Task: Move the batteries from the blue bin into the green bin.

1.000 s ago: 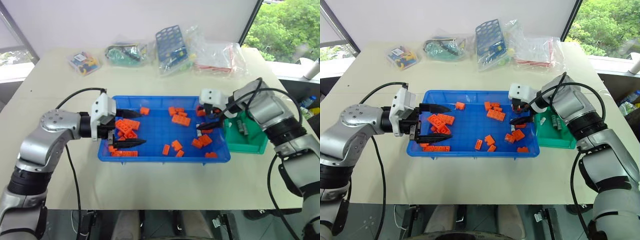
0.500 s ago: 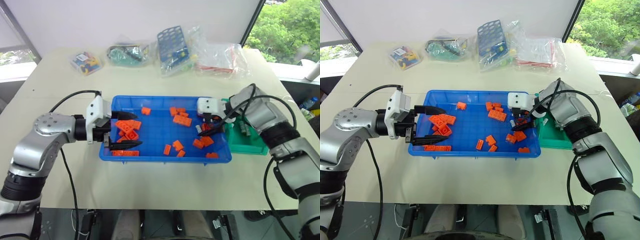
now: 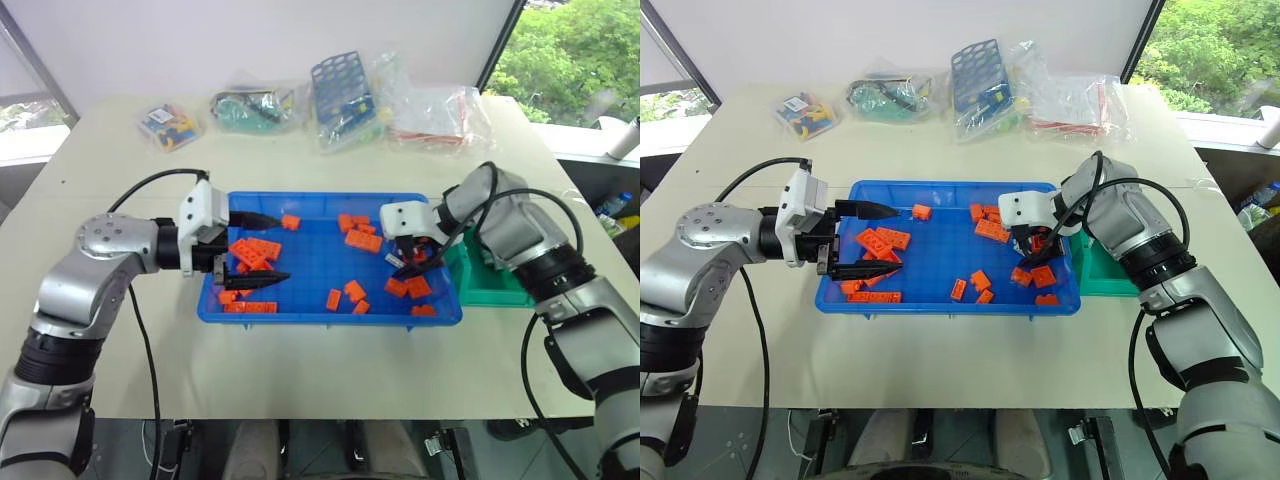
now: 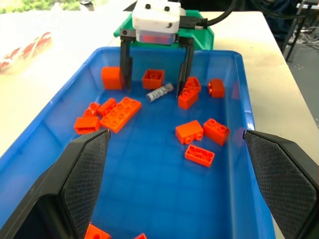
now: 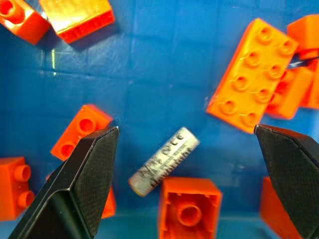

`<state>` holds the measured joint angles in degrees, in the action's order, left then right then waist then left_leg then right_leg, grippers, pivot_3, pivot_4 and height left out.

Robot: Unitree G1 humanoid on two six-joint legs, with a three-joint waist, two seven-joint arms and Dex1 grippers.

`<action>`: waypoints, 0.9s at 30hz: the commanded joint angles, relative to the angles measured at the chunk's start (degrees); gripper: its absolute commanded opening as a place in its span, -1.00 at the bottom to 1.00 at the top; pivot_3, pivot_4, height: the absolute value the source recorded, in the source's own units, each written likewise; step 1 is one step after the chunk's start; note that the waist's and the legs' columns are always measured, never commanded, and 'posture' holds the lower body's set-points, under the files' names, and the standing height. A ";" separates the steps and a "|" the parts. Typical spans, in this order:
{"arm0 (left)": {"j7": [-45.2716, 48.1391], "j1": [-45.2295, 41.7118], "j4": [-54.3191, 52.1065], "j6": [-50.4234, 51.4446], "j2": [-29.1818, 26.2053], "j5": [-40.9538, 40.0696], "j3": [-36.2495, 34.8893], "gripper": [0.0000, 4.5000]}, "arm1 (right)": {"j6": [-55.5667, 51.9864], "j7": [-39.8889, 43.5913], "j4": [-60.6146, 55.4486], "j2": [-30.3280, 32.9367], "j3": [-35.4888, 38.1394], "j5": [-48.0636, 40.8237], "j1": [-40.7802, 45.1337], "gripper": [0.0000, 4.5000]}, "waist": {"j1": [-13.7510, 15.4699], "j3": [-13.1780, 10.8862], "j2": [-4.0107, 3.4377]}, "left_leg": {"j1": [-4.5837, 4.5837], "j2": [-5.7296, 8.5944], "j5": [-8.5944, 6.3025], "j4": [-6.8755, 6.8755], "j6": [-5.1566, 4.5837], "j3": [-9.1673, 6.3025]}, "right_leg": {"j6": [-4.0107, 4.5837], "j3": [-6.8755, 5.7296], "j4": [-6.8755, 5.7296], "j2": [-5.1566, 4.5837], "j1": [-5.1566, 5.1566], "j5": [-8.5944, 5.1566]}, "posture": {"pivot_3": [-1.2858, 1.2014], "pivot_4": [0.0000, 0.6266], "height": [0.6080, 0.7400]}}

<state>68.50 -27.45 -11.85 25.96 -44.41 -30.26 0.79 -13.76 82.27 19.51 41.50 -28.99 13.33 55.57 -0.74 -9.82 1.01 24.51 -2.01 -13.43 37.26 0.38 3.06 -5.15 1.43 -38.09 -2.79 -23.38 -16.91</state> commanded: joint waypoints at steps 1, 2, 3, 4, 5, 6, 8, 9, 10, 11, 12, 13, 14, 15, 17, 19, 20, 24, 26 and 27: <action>-0.12 -0.61 -0.66 -1.09 0.21 0.19 -0.56 1.00 | 1.32 -0.18 2.04 -0.11 0.38 1.27 1.43 0.98 | 0.04 0.00 0.00 | 0.00 0.00 0.00 0.00 0.00 0.00 | 0.00 0.00 0.00 -0.01 0.00 0.00 | 0.03 -0.52 0.99; -0.11 -0.53 -0.64 -1.19 0.26 0.23 -0.57 1.00 | 1.74 -0.69 3.15 -0.39 0.33 1.77 1.52 0.98 | 0.02 0.00 0.00 | 0.00 0.01 0.00 0.00 0.00 0.00 | 0.00 0.00 0.00 -0.01 0.01 0.00 | 0.03 -0.52 0.99; -0.13 -0.46 -0.72 -1.23 0.29 0.23 -0.59 1.00 | 2.23 -1.09 4.27 -0.55 0.26 2.28 1.58 0.98 | -0.01 0.00 0.00 | 0.00 0.01 0.00 0.01 0.00 0.01 | 0.00 0.00 0.00 -0.01 0.01 0.00 | 0.03 -0.52 0.99; -0.08 -0.44 -0.75 -1.17 0.20 0.15 -0.71 1.00 | 2.42 -1.00 5.07 -0.58 0.27 2.56 1.57 0.98 | -0.04 0.00 0.00 | 0.00 0.01 0.00 0.00 0.00 0.01 | 0.00 0.00 0.00 -0.01 0.01 0.00 | 0.03 -0.52 0.99; 0.05 -0.44 -0.65 -1.15 0.06 0.09 -0.86 1.00 | 2.40 -0.87 5.65 -0.64 0.31 2.77 1.54 0.98 | -0.06 0.00 0.00 | 0.00 0.01 0.00 0.00 0.00 0.01 | 0.00 0.00 0.00 -0.01 0.00 0.00 | 0.03 -0.52 0.99; 0.16 -0.45 -0.57 -1.17 -0.07 0.08 -0.95 1.00 | 2.49 -0.68 5.99 -0.62 0.40 2.88 1.45 0.98 | -0.08 0.00 0.00 | 0.00 0.01 0.00 0.00 0.00 0.00 | 0.00 0.00 0.00 -0.01 -0.01 0.00 | 0.03 -0.52 0.99; 0.33 -0.50 -0.36 -1.25 -0.23 0.15 -1.00 1.00 | 2.98 -0.29 6.32 -0.47 0.41 3.10 1.23 0.98 | -0.09 0.00 0.00 | 0.00 0.01 0.00 -0.01 0.00 0.00 | 0.00 0.00 -0.01 0.00 -0.01 0.00 | 0.03 -0.52 0.99; 0.38 -0.55 -0.26 -1.27 -0.27 0.20 -1.00 1.00 | 3.43 0.01 6.34 -0.30 0.26 3.24 0.97 0.98 | -0.12 0.00 0.00 | 0.00 0.01 0.00 -0.01 0.00 0.00 | 0.00 0.00 -0.01 0.00 -0.01 0.00 | 0.03 -0.52 0.99; 0.44 -0.60 -0.15 -1.31 -0.31 0.22 -1.01 1.00 | 3.64 0.32 6.26 -0.24 0.18 3.31 0.71 0.98 | -0.16 0.00 0.00 | 0.00 0.01 0.00 -0.01 0.00 0.00 | 0.00 0.00 -0.01 0.00 -0.01 0.00 | 0.03 -0.52 0.99; 0.44 -0.67 -0.11 -1.29 -0.31 0.24 -0.99 1.00 | 3.54 0.48 6.07 -0.35 0.19 3.32 0.39 0.98 | -0.17 0.00 0.00 | 0.00 0.01 0.00 -0.01 0.00 0.00 | 0.00 0.00 -0.01 0.00 -0.01 0.00 | 0.03 -0.52 0.99; 0.43 -0.72 -0.09 -1.29 -0.30 0.26 -0.96 1.00 | 3.39 0.51 5.93 -0.57 0.25 3.33 0.14 0.98 | -0.15 0.00 0.00 | 0.00 0.00 0.00 -0.01 0.00 -0.01 | 0.00 0.00 -0.01 0.01 -0.01 0.00 | 0.03 -0.52 0.99; 0.43 -0.76 -0.07 -1.30 -0.30 0.28 -0.94 1.00 | 3.13 0.50 5.77 -0.89 0.31 3.33 -0.09 0.88 | -0.14 0.00 0.00 | 0.00 0.00 0.00 -0.02 0.00 -0.01 | 0.00 0.00 -0.01 0.01 -0.01 0.00 | 0.03 -0.52 0.99; 0.39 -0.80 -0.12 -1.26 -0.28 0.27 -0.90 1.00 | 2.96 0.55 5.53 -1.08 0.36 3.30 -0.33 0.76 | -0.14 0.00 0.00 | 0.00 0.00 0.00 -0.01 0.00 -0.01 | 0.00 0.00 -0.01 0.01 -0.01 0.00 | 0.03 -0.52 0.99; 0.42 -0.86 -0.10 -1.26 -0.28 0.26 -0.89 1.00 | 2.68 0.66 5.19 -1.28 0.39 3.23 -0.59 0.66 | -0.14 0.00 0.00 | 0.00 0.00 0.00 -0.01 0.00 -0.01 | 0.00 0.00 -0.01 0.01 0.00 0.00 | 0.03 -0.52 0.99; 0.56 -1.02 0.11 -1.30 -0.33 0.27 -0.87 1.00 | 2.14 0.90 4.48 -1.58 0.50 3.06 -1.08 0.25 | -0.13 0.00 0.00 | -0.01 0.00 0.00 0.00 0.00 -0.01 | 0.00 0.00 -0.01 0.00 0.01 0.00 | 0.03 -0.52 0.99; 0.74 -1.21 0.45 -1.38 -0.39 0.32 -0.88 1.00 | 1.62 1.00 3.75 -1.78 0.61 3.06 -1.55 -0.19 | -0.12 0.00 0.00 | -0.03 0.00 0.00 0.00 0.00 -0.01 | 0.00 0.00 -0.02 0.01 0.02 0.00 | 0.03 -0.52 0.99; 0.85 -1.35 0.65 -1.42 -0.43 0.35 -0.89 1.00 | 1.33 0.99 3.34 -1.88 0.65 3.10 -1.86 -0.44 | -0.11 0.00 0.00 | -0.03 0.00 0.00 0.00 0.00 -0.02 | 0.00 0.00 -0.02 0.01 0.02 0.00 | 0.03 -0.52 0.99; 0.99 -1.74 0.90 -1.42 -0.48 0.43 -0.83 1.00 | 0.23 1.06 1.82 -1.93 0.86 3.05 -2.94 -0.99 | 0.03 0.01 0.00 | -0.03 0.01 0.00 0.02 0.00 -0.01 | 0.00 0.00 -0.01 -0.01 0.04 0.00 | 0.03 -0.52 0.99; 1.09 -1.88 0.96 -1.41 -0.51 0.44 -0.83 1.00 | -0.51 1.10 0.96 -1.84 1.10 2.85 -3.31 -0.99 | 0.01 0.01 0.00 | -0.03 0.01 0.00 0.03 0.00 -0.02 | 0.00 -0.01 -0.02 0.00 0.05 0.00 | 0.03 -0.52 0.99; 1.15 -1.95 1.00 -1.42 -0.52 0.47 -0.81 1.00 | -1.17 1.28 0.22 -1.77 1.41 2.48 -3.54 -0.99 | 0.00 0.00 0.00 | -0.03 0.01 0.00 0.03 0.00 -0.02 | 0.00 0.00 -0.02 0.00 0.05 0.00 | 0.03 -0.52 0.99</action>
<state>69.40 -27.99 -10.05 25.49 -44.39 -29.82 0.92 -13.98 83.11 21.34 39.39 -28.37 16.53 52.66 -0.74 -9.82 1.02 24.47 -2.00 -13.43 37.28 0.38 3.04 -5.15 1.42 -38.11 -2.79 -23.34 -16.91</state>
